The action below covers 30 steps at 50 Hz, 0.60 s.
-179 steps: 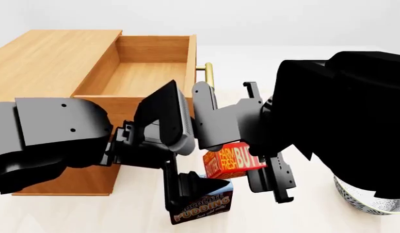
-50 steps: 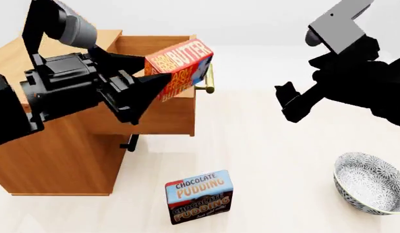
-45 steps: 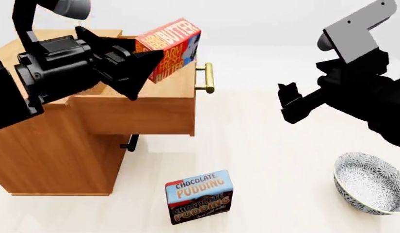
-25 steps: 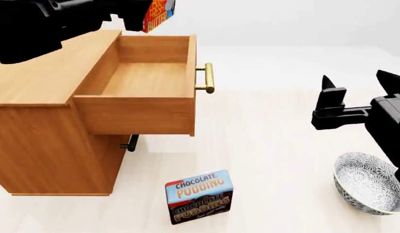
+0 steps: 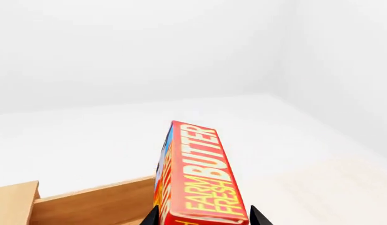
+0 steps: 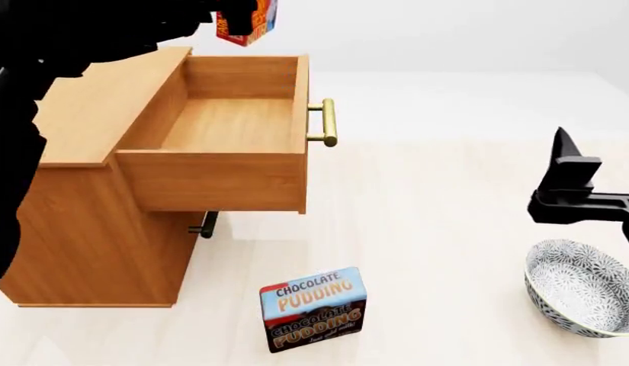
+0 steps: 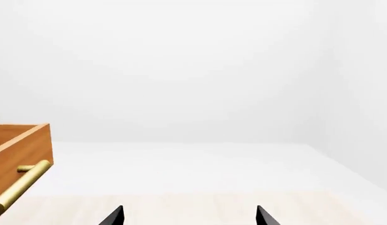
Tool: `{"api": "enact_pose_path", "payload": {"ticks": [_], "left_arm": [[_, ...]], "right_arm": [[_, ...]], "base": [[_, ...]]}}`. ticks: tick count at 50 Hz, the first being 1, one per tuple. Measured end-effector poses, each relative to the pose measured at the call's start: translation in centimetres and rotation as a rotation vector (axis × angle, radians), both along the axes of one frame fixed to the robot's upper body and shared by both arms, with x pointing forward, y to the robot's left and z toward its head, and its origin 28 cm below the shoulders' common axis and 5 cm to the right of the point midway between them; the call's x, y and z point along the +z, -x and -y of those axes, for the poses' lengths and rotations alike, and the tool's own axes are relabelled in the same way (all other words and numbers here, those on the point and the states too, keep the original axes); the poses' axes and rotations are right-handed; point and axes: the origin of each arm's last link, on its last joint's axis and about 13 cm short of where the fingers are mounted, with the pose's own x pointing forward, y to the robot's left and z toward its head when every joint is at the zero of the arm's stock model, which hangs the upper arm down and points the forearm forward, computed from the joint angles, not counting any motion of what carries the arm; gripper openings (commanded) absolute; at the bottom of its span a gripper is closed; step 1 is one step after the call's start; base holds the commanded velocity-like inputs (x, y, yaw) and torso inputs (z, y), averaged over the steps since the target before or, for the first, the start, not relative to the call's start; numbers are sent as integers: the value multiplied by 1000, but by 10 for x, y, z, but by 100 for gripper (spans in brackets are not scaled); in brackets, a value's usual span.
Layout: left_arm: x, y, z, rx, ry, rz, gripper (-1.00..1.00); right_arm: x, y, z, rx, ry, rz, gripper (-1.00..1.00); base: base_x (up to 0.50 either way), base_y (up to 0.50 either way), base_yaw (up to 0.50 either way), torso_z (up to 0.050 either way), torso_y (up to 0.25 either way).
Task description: Put the butter at the back in the top drawer of the cabinet and close it.
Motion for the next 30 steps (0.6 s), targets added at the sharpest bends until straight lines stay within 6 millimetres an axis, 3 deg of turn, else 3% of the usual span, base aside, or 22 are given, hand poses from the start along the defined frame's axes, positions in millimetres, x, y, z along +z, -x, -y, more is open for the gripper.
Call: {"api": "enact_pose_path", "payload": {"ticks": [30], "left_arm": [[-35, -14, 2, 48, 1, -76, -100]], "right_arm": [[-2, 1, 2, -30, -10, 13, 100]], "base": [[0, 0, 0, 1, 1]]}}
